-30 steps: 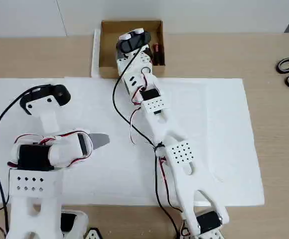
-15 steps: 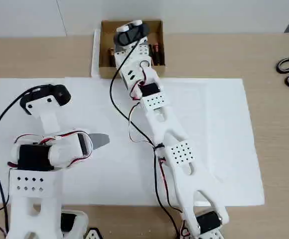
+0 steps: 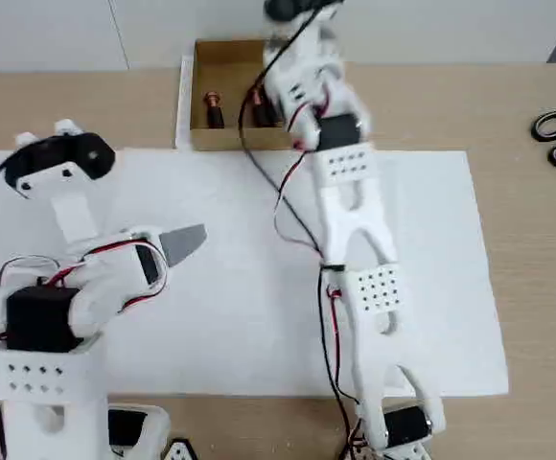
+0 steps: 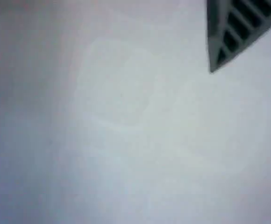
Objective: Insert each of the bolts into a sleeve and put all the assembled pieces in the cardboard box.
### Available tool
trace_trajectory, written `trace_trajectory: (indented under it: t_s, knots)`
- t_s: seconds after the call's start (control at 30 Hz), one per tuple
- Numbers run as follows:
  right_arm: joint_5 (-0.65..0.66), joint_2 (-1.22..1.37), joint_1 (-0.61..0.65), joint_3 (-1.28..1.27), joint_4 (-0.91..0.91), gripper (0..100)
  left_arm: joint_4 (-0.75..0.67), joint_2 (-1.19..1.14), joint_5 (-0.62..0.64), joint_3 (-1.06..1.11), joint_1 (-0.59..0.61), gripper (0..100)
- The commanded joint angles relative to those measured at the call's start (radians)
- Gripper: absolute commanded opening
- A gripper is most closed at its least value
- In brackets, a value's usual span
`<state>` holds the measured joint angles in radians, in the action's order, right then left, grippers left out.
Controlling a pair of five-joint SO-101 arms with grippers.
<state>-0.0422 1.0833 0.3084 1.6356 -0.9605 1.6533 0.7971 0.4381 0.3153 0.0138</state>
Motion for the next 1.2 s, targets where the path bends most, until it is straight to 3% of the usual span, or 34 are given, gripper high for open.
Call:
trace_trajectory:
  t_s: [0.0, 0.1, 0.17, 0.4, 0.57, 0.83, 0.97, 1.17]
  knots:
    - [0.011, -0.288, -0.002, 0.048, -0.348, 25.3, 0.006, 0.02, -0.006, -0.094, -0.003, 34]
    - [0.012, -0.455, -0.001, 0.048, -0.634, 25.4, 0.006, 0.074, -0.049, -0.145, -0.003, 34]
    - [0.012, -0.558, -0.007, 0.046, -0.731, 25.4, -0.006, 0.157, -0.114, -0.151, -0.003, 34]
    - [0.015, -0.908, -0.108, 0.041, -0.73, 25.3, -0.066, 0.488, -0.226, -0.099, 0.0, 34]
    - [0.092, -1.155, -0.234, -0.176, -0.734, 25.3, -0.112, 0.692, -0.224, 0.062, 0.002, 34]
    - [0.101, -1.682, -0.352, -0.977, -0.727, 25.3, -0.284, 1.02, -0.227, 0.394, 0.002, 34]
    - [0.098, -1.902, -0.354, -1.476, -0.691, 25.4, -0.305, 1.011, -0.229, 0.519, 0.003, 34]
    - [0.095, -2.164, -0.354, -2.186, -0.392, 25.4, -0.427, 1.011, -0.227, 0.714, 0.002, 34]
